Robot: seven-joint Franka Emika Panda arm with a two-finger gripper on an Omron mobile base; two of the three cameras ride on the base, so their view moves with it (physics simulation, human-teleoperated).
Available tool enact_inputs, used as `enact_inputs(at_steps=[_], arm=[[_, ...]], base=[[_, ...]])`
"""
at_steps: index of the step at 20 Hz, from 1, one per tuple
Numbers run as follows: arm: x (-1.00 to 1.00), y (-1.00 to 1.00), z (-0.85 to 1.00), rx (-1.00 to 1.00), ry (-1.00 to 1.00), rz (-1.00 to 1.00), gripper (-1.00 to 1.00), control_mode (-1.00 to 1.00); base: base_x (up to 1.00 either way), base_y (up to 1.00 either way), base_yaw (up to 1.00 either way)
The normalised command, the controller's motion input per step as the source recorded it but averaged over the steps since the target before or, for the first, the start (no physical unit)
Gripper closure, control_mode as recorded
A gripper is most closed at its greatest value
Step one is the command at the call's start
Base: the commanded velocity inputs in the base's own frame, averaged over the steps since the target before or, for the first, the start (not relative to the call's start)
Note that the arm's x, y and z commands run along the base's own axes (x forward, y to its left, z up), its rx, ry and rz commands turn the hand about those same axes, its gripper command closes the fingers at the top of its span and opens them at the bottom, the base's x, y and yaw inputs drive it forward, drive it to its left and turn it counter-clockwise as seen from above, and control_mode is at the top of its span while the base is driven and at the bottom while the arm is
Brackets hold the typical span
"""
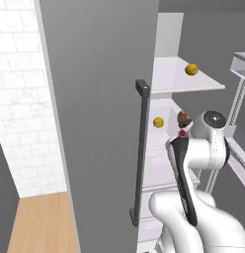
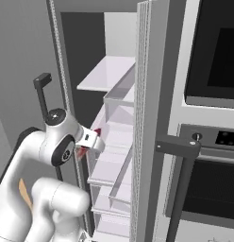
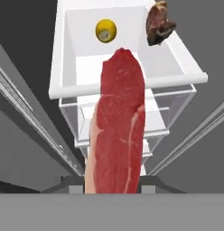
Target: Place one lemon and one steak in each tupperware on the nearby counter, to pack two identical lunches.
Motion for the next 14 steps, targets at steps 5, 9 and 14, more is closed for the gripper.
enact_inputs(at_steps=[5, 9, 14], arm=[[-0.39, 0.17, 0.2, -0.04, 0.02, 0.02, 1.0, 1.0], [0.0, 0.0, 0.0, 0.0, 0.0, 0.0, 1.0, 1.0], [0.0, 0.0, 0.0, 0.0, 0.0, 0.0, 1.0, 1.0]], base=[[-0.4, 0.0, 0.04], [-1.0, 0.0, 0.09], [-1.0, -0.29, 0.01]])
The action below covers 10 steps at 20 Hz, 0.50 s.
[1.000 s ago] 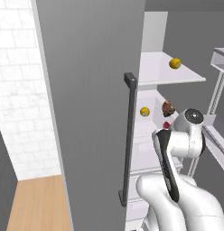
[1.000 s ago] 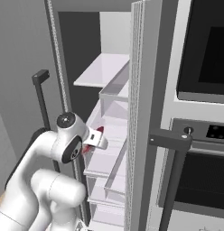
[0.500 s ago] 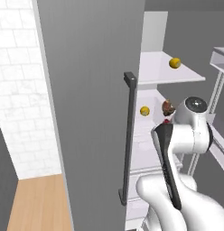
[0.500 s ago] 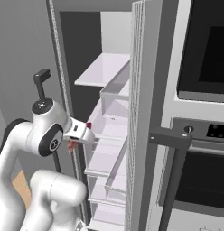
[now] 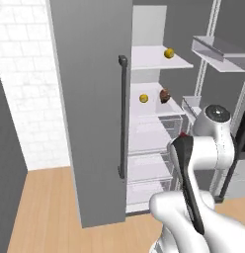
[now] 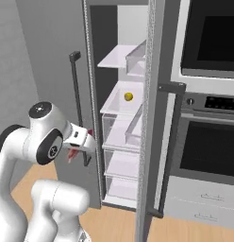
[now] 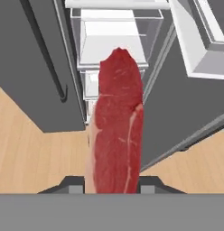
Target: Place one lemon and one steak in each tupperware on the nearby counter, to pack two identical lunches.
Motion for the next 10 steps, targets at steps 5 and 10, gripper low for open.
enact_inputs(at_steps=[5, 10], arm=[[0.0, 0.0, 0.0, 0.0, 0.0, 0.0, 1.0, 1.0], [0.0, 0.0, 0.0, 0.0, 0.0, 0.0, 1.0, 1.0]], base=[[-0.93, -0.92, -0.22], [-0.16, -0.85, -0.48]])
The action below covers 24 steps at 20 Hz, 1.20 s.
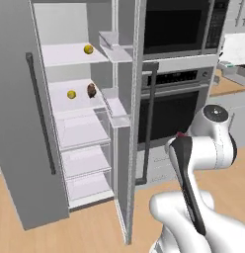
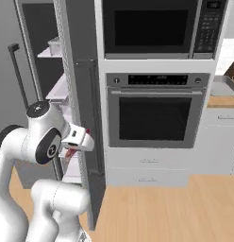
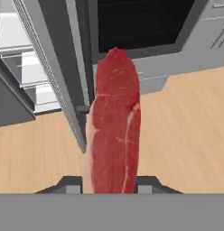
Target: Place one lemon and one steak in each tupperware on the nearby counter, to pack two identical lunches.
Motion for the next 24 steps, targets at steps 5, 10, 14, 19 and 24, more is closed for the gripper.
enact_inputs(at_steps=[5, 10, 14, 19, 24], arm=[[0.0, 0.0, 0.0, 0.0, 0.0, 0.0, 1.0, 1.0], [0.0, 0.0, 0.0, 0.0, 0.0, 0.0, 1.0, 1.0], [0.0, 0.0, 0.0, 0.0, 0.0, 0.0, 1.0, 1.0], [0.0, 0.0, 0.0, 0.0, 0.0, 0.0, 1.0, 1.0], [0.0, 0.0, 0.0, 0.0, 0.0, 0.0, 1.0, 1.0]], base=[[0.28, -1.0, -0.45], [0.83, -1.0, -0.32], [1.0, -1.0, -0.21], [1.0, -0.97, -0.05], [1.0, -0.94, 0.0]])
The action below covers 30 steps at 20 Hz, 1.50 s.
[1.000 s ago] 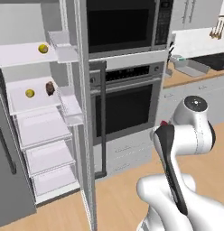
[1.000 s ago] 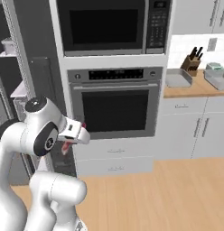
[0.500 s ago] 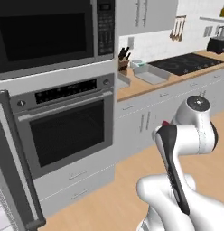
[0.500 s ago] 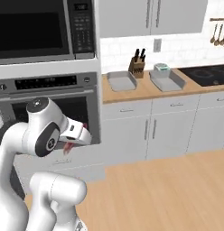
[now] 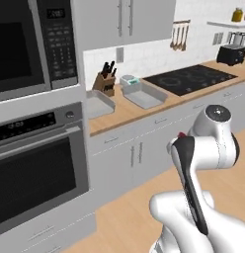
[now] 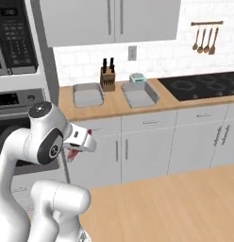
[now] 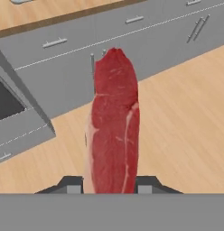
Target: Place one lemon and one steak in each tupperware on the nearby counter, to pack two identical lunches.
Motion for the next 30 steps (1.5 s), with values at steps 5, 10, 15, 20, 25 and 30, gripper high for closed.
enact_inputs(at_steps=[5, 10, 15, 20, 25, 30], arm=[[0.0, 0.0, 0.0, 0.0, 0.0, 0.0, 1.0, 1.0], [0.0, 0.0, 0.0, 0.0, 0.0, 0.0, 1.0, 1.0], [0.0, 0.0, 0.0, 0.0, 0.0, 0.0, 1.0, 1.0], [0.0, 0.0, 0.0, 0.0, 0.0, 0.0, 1.0, 1.0], [0.0, 0.0, 0.0, 0.0, 0.0, 0.0, 1.0, 1.0], [0.2, -0.04, -0.09, 0.02, 0.06, 0.08, 1.0, -1.0]], base=[[1.0, -0.77, 0.05], [1.0, -0.39, 0.2], [1.0, -0.57, 0.1], [1.0, -0.2, 0.02], [1.0, 0.0, 0.23], [0.8, -0.1, 0.32]])
